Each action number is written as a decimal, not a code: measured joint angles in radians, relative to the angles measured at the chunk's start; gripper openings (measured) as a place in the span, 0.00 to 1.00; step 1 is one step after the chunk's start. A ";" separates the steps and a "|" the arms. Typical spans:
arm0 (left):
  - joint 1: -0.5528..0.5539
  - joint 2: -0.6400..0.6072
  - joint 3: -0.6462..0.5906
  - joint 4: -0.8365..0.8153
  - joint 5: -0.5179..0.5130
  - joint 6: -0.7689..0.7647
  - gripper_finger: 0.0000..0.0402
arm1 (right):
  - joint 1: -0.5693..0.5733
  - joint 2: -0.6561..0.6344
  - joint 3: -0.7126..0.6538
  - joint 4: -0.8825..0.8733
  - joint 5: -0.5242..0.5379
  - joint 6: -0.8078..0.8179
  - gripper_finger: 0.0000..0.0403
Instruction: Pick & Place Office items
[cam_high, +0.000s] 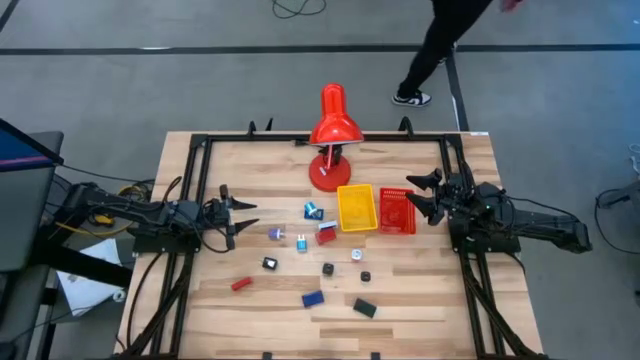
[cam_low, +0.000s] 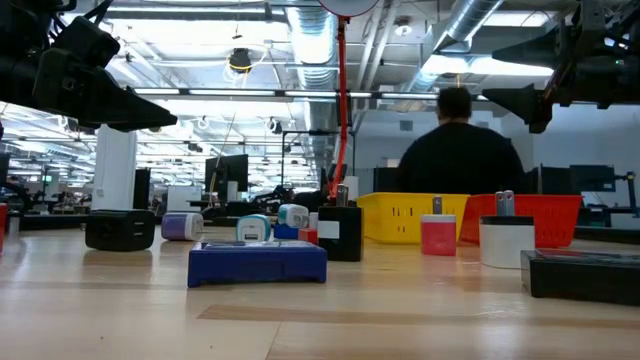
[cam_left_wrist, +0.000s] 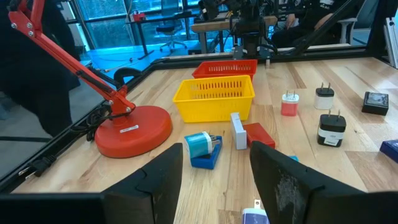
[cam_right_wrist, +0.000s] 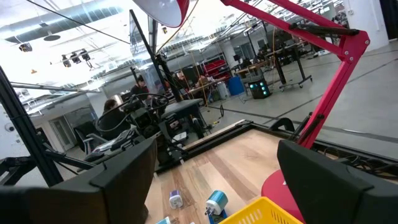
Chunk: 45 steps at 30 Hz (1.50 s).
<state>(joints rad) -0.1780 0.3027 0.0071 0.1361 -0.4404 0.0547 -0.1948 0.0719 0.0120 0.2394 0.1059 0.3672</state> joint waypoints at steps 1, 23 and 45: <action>0.000 0.000 0.000 0.000 0.000 0.000 0.45 | 0.000 0.000 0.000 0.000 0.000 0.000 0.81; 0.000 0.000 0.000 0.011 0.000 -0.014 0.45 | -0.022 0.006 0.001 -0.080 0.023 -0.369 0.81; 0.000 0.000 0.000 0.144 0.000 -0.009 0.45 | -0.018 0.026 0.000 -0.078 0.135 -0.372 0.86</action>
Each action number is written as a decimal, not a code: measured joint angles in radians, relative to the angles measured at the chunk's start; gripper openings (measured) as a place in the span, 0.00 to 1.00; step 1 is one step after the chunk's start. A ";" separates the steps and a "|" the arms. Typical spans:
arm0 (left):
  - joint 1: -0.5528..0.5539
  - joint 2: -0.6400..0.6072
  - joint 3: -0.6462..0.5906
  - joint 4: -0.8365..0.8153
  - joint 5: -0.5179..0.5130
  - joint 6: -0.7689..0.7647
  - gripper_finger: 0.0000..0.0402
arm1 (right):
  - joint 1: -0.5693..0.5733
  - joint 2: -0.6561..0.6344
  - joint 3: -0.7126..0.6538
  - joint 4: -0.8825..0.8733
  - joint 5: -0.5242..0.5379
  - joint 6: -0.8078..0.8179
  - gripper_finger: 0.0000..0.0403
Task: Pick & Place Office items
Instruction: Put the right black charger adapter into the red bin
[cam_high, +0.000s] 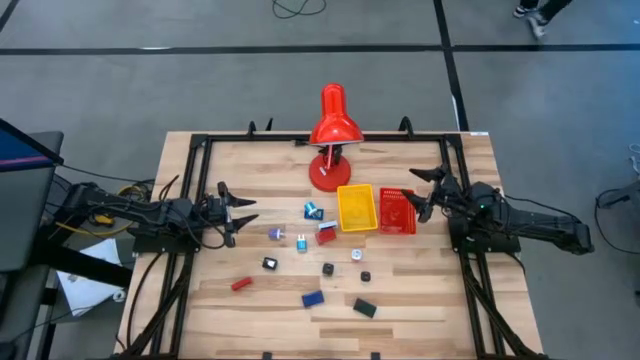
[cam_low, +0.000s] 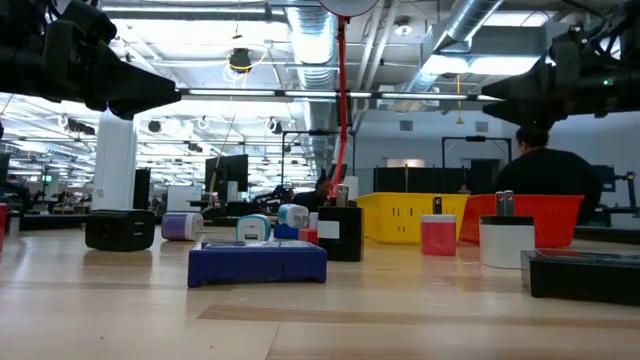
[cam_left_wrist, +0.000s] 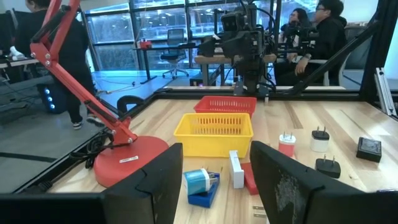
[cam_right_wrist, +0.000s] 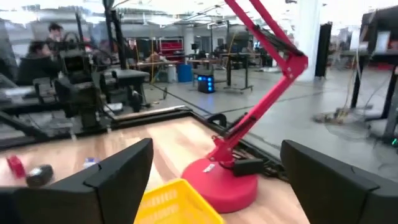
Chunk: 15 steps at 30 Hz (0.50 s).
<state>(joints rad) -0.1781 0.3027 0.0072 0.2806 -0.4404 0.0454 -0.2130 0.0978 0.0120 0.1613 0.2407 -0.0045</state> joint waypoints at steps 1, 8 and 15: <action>0.000 0.000 0.000 0.000 0.000 0.000 0.45 | 0.006 0.000 0.000 0.003 -0.003 -0.016 0.87; 0.000 0.000 0.000 0.006 0.000 0.000 0.45 | 0.110 0.112 0.093 0.023 -0.120 0.013 0.86; 0.000 0.000 0.000 0.006 0.000 0.000 0.45 | 0.372 0.555 0.292 -0.002 0.003 -0.004 0.80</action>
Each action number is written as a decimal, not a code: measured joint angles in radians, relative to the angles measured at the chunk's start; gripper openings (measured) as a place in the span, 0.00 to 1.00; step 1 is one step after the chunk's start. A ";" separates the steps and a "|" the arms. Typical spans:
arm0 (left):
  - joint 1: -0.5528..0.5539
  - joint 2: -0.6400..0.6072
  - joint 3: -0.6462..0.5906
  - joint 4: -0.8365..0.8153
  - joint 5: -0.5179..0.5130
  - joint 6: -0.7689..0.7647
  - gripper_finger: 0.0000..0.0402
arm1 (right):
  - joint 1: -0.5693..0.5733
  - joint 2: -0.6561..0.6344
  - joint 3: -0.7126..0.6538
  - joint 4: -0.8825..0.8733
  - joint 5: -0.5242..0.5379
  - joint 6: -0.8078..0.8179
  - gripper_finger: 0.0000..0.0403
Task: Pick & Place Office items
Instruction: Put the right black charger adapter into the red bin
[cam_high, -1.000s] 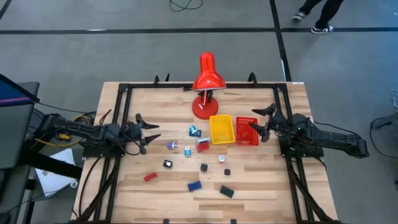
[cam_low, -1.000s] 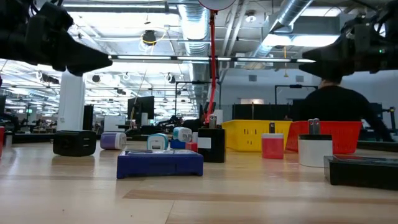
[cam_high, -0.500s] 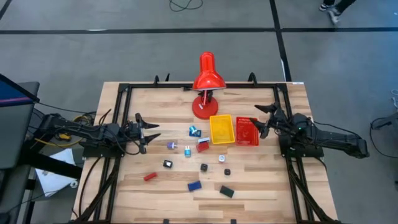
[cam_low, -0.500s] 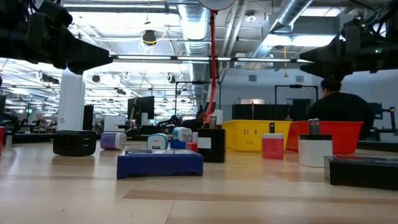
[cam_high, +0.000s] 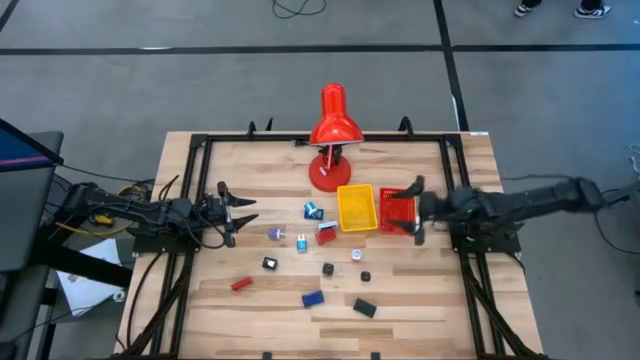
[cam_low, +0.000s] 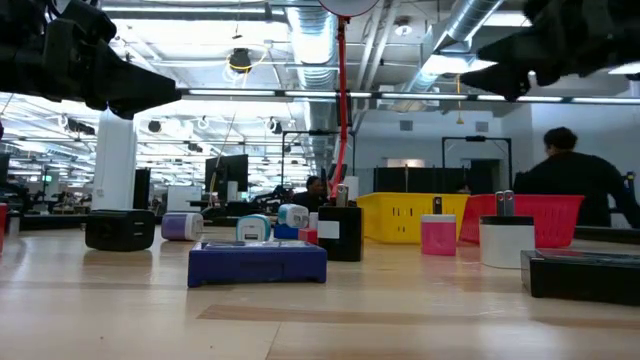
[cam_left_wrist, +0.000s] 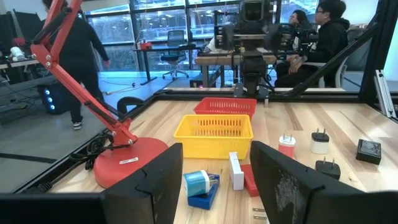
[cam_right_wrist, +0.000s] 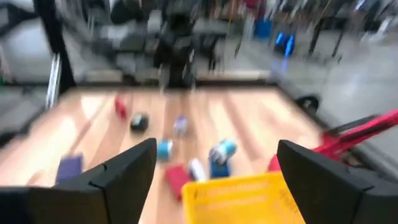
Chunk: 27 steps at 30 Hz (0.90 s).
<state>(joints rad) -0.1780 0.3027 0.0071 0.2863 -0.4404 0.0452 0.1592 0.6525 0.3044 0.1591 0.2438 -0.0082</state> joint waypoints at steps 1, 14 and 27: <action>0.000 0.000 0.000 0.000 0.000 0.000 0.45 | 0.037 0.071 0.047 -0.033 0.013 0.001 0.79; 0.000 0.000 0.000 -0.002 0.000 0.000 0.45 | 0.342 0.790 0.552 -0.560 0.049 0.502 0.77; 0.000 0.000 0.000 -0.020 0.000 0.002 0.45 | 0.345 1.029 0.620 -0.572 0.032 0.593 0.75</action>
<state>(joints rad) -0.1780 0.3031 0.0072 0.2661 -0.4404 0.0469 0.5041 1.6819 0.9245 -0.4125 0.2763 0.5846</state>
